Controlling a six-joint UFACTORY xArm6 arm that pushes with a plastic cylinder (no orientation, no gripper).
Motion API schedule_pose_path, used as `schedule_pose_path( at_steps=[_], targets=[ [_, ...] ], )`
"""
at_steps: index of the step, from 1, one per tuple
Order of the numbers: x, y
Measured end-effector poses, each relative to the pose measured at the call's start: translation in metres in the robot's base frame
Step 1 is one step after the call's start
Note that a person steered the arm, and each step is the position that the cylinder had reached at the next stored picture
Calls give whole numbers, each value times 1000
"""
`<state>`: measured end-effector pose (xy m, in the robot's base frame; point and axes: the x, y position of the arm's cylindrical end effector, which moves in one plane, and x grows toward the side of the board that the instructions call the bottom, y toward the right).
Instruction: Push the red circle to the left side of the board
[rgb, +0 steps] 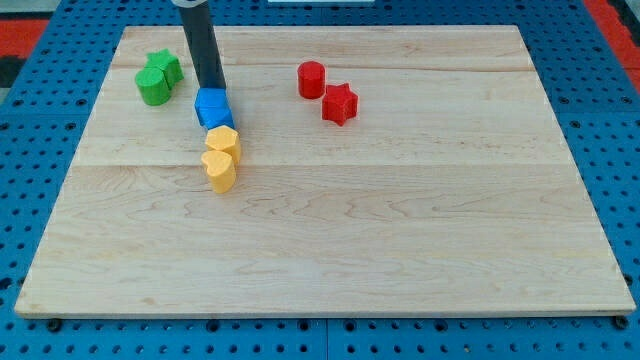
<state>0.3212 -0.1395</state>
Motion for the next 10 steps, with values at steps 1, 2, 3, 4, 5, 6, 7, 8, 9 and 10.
schedule_pose_path(
  at_steps=[1, 2, 3, 4, 5, 6, 7, 8, 9, 10],
  targets=[
    [0, 0],
    [-8, 18],
    [-34, 51],
    [-55, 84],
    [-77, 143],
    [-57, 163],
    [-29, 162],
    [-21, 151],
    [-21, 136],
    [-21, 124]
  ],
)
